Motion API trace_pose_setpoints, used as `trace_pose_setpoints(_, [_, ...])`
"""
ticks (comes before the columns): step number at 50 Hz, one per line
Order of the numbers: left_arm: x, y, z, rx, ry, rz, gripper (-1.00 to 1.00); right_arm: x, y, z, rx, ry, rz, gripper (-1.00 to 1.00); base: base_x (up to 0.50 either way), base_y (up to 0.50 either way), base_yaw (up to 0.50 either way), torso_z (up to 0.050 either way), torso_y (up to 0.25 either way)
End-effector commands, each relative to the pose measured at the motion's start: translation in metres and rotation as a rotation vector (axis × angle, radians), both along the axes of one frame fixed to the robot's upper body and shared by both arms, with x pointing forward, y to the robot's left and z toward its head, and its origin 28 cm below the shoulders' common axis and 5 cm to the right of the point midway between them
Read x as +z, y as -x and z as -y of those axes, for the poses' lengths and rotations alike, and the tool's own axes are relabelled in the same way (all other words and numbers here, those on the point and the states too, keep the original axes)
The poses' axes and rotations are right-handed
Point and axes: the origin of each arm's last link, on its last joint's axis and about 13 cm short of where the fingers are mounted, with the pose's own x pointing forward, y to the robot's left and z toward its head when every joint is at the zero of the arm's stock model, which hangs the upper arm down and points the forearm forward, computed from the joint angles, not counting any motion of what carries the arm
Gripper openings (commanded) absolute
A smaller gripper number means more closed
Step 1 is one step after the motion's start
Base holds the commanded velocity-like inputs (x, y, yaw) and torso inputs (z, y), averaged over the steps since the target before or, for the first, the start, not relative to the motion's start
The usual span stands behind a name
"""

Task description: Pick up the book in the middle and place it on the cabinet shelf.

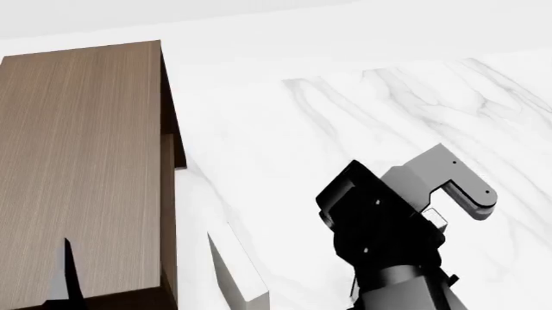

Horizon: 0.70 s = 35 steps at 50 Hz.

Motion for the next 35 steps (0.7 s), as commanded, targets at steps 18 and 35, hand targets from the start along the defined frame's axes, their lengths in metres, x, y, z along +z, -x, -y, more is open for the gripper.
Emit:
trace_pose_setpoints(18, [0.000,-0.003,-0.001,-0.017,0.017,0.023,1.00,0.090,-0.004,-0.024,0.108,0.131,0.794,-1.00,0.00,0.00,0.00,0.000,0.000])
trace_pose_setpoints(35, [0.001,-0.002,-0.001,-0.018,0.013,0.026,1.00,0.142,0.026,-0.032,0.261,-0.110,1.529,-1.00,0.00,0.00,0.00,0.000,0.000])
